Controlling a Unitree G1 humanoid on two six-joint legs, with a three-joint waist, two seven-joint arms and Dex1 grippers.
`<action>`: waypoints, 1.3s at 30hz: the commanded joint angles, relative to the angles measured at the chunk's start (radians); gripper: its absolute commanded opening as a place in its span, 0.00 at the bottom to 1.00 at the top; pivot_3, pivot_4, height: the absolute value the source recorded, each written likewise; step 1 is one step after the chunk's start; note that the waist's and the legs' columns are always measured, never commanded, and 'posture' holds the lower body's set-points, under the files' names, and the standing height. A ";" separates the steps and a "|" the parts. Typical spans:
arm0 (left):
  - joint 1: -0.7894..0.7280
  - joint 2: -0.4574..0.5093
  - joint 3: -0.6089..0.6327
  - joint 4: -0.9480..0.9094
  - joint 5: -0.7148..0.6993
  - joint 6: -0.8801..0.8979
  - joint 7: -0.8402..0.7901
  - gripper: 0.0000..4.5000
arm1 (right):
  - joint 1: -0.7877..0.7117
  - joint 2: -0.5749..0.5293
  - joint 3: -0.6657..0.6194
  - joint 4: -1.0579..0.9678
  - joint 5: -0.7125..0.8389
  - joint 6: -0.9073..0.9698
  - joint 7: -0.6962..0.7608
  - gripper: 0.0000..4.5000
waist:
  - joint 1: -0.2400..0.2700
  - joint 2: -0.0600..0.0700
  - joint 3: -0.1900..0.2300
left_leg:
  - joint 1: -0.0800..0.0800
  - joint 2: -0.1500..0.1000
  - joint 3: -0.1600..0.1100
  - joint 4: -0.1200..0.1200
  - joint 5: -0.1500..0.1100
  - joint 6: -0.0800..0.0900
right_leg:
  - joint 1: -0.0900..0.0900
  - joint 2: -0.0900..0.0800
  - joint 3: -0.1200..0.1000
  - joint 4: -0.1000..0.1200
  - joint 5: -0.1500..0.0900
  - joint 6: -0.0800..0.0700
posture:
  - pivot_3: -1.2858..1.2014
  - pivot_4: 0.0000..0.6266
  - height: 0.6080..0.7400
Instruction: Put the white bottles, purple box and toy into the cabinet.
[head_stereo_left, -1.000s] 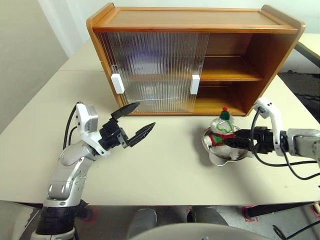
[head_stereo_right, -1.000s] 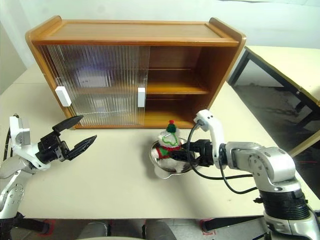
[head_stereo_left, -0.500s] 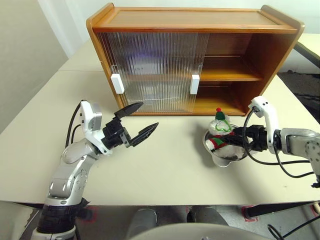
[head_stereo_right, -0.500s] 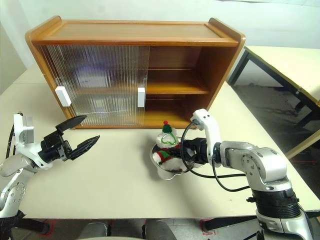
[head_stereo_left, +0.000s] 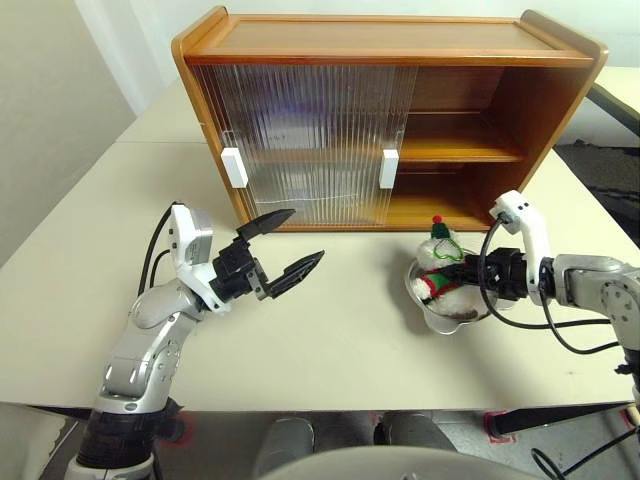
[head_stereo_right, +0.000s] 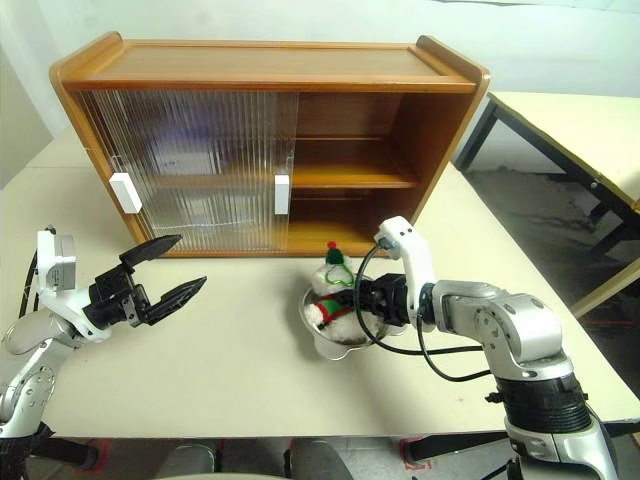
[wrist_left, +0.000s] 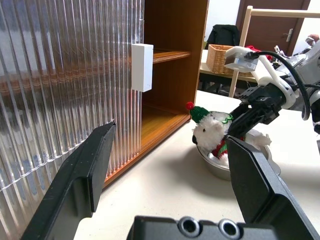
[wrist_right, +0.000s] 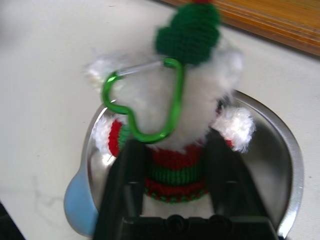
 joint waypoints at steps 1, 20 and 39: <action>-0.008 0.004 -0.008 -0.003 0.002 0.009 -0.002 1.00 | -0.010 -0.021 -0.010 0.008 0.014 0.012 0.022 0.18 | 0.000 0.000 0.000 | 0.000 0.000 0.000 0.000 0.000 0.000 | 0.000 0.000 0.000 0.000 -0.001 -0.001 | 0.48 0.00 1.00; -0.028 -0.019 -0.026 0.049 0.021 -0.032 -0.029 1.00 | -0.278 -0.133 -0.244 0.128 0.208 0.088 0.130 0.03 | -0.001 0.002 -0.001 | 0.000 -0.001 0.000 0.001 0.000 0.000 | 0.000 0.000 0.000 0.000 -0.004 -0.007 | 0.47 0.00 1.00; -0.030 -0.047 -0.040 0.092 0.045 -0.079 -0.030 1.00 | -0.467 0.107 -0.101 0.307 -0.027 -0.298 0.004 0.03 | -0.015 0.005 -0.003 | -0.001 0.001 -0.002 0.000 0.000 0.003 | -0.001 0.000 -0.001 0.000 0.003 0.003 | 0.47 0.00 1.00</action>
